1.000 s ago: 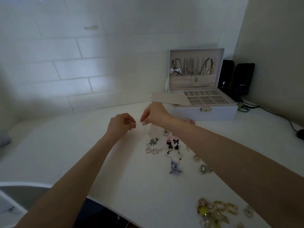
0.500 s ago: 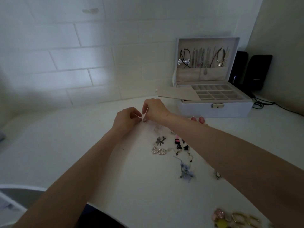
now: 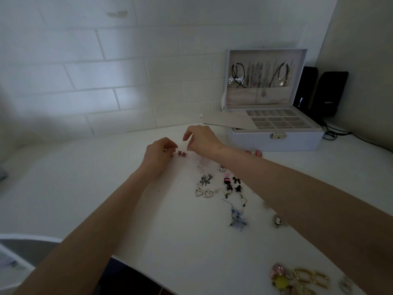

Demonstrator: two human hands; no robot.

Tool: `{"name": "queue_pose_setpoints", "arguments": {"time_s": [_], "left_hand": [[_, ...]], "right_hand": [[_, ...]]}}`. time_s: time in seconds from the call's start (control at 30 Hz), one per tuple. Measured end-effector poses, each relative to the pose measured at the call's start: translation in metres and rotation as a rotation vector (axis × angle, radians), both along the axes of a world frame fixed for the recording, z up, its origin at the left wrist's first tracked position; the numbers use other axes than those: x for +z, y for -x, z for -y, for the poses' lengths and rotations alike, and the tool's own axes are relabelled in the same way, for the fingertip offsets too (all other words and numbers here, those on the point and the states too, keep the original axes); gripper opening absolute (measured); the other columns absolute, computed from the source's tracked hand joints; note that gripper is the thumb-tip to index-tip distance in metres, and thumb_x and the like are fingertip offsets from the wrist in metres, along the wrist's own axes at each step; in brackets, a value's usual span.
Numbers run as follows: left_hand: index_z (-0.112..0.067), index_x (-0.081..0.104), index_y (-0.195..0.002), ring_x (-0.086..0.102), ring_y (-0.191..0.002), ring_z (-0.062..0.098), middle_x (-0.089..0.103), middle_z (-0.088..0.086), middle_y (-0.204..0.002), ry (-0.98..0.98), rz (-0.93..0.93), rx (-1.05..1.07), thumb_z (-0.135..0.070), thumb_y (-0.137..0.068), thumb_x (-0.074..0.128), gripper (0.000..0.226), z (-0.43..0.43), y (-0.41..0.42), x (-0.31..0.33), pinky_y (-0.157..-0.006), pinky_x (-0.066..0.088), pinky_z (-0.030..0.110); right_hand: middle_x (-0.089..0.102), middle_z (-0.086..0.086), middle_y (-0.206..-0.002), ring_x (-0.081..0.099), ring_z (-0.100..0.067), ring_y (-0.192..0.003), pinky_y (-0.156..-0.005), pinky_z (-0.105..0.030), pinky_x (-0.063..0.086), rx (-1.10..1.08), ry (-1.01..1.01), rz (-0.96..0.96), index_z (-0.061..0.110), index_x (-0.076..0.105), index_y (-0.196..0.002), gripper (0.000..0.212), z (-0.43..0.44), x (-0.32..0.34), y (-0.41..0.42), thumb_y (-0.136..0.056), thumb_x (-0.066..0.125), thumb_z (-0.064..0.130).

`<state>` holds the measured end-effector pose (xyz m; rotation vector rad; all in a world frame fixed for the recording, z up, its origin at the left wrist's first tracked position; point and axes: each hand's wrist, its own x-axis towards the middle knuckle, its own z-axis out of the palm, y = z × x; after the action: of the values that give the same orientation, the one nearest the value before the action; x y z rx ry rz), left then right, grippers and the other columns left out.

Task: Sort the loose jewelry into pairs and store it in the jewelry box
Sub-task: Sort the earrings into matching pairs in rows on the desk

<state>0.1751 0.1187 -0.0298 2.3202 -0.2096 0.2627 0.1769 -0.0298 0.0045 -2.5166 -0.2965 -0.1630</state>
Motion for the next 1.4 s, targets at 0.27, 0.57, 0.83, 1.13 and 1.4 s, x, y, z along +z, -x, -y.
{"name": "queue_pose_setpoints", "arguments": {"time_s": [0.27, 0.57, 0.83, 1.13, 1.4], "left_hand": [[-0.011, 0.063, -0.106, 0.059, -0.086, 0.017, 0.056, 0.002, -0.107, -0.071, 0.149, 0.037, -0.002, -0.092, 0.048, 0.022, -0.001, 0.035, 0.007, -0.079, 0.043, 0.025], [-0.011, 0.061, -0.117, 0.055, -0.107, 0.023, 0.056, 0.01, -0.12, -0.2, -0.038, -0.017, -0.015, -0.091, 0.055, 0.027, 0.008, 0.005, 0.004, -0.089, 0.039, 0.026], [-0.022, 0.067, -0.083, 0.056, -0.094, 0.018, 0.063, 0.0, -0.098, -0.121, -0.044, 0.02, -0.02, -0.084, 0.062, 0.005, 0.009, -0.003, -0.001, -0.078, 0.042, 0.028], [-0.01, 0.065, -0.103, 0.052, -0.088, 0.015, 0.062, 0.007, -0.099, -0.117, -0.009, -0.008, -0.002, -0.085, 0.057, 0.021, 0.002, 0.002, -0.003, -0.078, 0.036, 0.02], [-0.002, 0.06, -0.107, 0.06, -0.09, 0.017, 0.069, 0.013, -0.1, -0.005, -0.004, -0.006, 0.003, -0.082, 0.06, 0.025, 0.003, 0.004, 0.0, -0.082, 0.037, 0.017]], "right_hand": [[0.066, -0.006, -0.096, 0.061, -0.016, -0.087, -0.077, -0.026, 0.048, 0.068, -0.063, 0.018, 0.01, 0.066, -0.098, 0.015, 0.03, 0.023, 0.068, -0.084, 0.064, 0.005], [0.068, -0.005, -0.099, 0.058, -0.009, -0.085, -0.061, -0.004, 0.039, 0.035, -0.05, 0.011, 0.012, 0.068, -0.099, 0.013, 0.051, 0.031, 0.118, -0.087, 0.063, 0.013], [0.068, -0.004, -0.101, 0.057, -0.009, -0.083, -0.059, 0.002, 0.036, 0.024, -0.107, -0.009, 0.011, 0.069, -0.1, 0.015, 0.055, 0.024, 0.123, -0.088, 0.062, 0.012], [0.068, -0.006, -0.098, 0.059, -0.012, -0.088, -0.08, -0.02, 0.046, 0.043, -0.112, 0.015, 0.011, 0.069, -0.098, 0.013, 0.048, 0.022, 0.115, -0.086, 0.064, 0.01], [0.069, -0.007, -0.095, 0.062, -0.014, -0.088, -0.084, -0.026, 0.051, 0.039, -0.156, 0.014, 0.012, 0.07, -0.095, 0.012, 0.051, 0.018, 0.116, -0.085, 0.064, 0.009]]}}
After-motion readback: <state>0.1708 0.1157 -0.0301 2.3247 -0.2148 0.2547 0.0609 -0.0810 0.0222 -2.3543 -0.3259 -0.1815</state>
